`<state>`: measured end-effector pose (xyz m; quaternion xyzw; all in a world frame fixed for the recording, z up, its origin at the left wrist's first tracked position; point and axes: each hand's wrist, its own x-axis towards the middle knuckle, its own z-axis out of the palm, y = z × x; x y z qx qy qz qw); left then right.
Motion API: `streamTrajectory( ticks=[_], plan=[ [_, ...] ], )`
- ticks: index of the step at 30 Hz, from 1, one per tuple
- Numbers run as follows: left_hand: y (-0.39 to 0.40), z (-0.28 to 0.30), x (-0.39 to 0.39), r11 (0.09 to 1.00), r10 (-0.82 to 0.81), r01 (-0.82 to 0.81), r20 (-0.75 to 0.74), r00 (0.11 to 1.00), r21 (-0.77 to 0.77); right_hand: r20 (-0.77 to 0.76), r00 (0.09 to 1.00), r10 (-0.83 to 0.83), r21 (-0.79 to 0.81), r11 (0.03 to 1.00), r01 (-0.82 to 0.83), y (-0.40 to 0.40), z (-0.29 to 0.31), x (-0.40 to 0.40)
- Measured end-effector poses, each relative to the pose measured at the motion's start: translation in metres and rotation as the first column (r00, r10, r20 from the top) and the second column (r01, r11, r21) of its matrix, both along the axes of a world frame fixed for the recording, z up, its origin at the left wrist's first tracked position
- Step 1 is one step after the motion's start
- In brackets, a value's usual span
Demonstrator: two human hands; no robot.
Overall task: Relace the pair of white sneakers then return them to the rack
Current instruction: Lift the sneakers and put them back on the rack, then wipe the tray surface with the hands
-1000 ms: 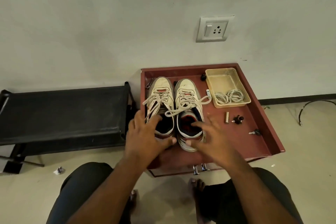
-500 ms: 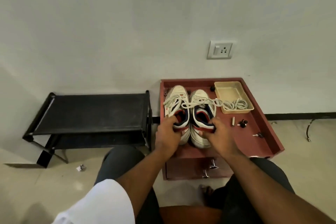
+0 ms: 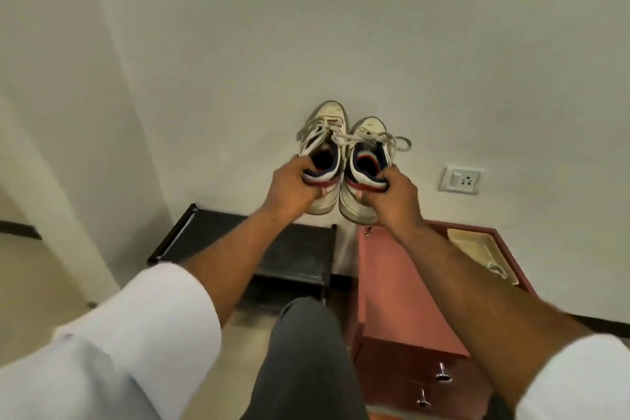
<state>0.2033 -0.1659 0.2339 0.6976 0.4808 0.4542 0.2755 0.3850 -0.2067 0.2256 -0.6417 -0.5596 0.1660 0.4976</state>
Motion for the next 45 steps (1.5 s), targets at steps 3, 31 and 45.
streamTrajectory(
  ticks=[3,31,45],
  plan=[
    [0.017,-0.019,-0.048,0.998,0.058,-0.058,-0.003,0.998,-0.033,-0.031,0.999,0.031,-0.022,0.999,-0.032,0.032,-0.016,-0.046],
    [0.136,-0.270,-0.172,0.836,0.089,-0.224,-0.279,0.956,-0.500,0.044,0.898,0.439,-0.556,0.757,-0.342,0.182,-0.262,-0.161],
    [0.031,-0.215,0.124,0.792,-0.601,0.354,-0.529,0.600,-0.498,0.183,0.951,0.250,-0.678,0.733,-0.062,-0.044,-0.220,0.103]
  ],
)
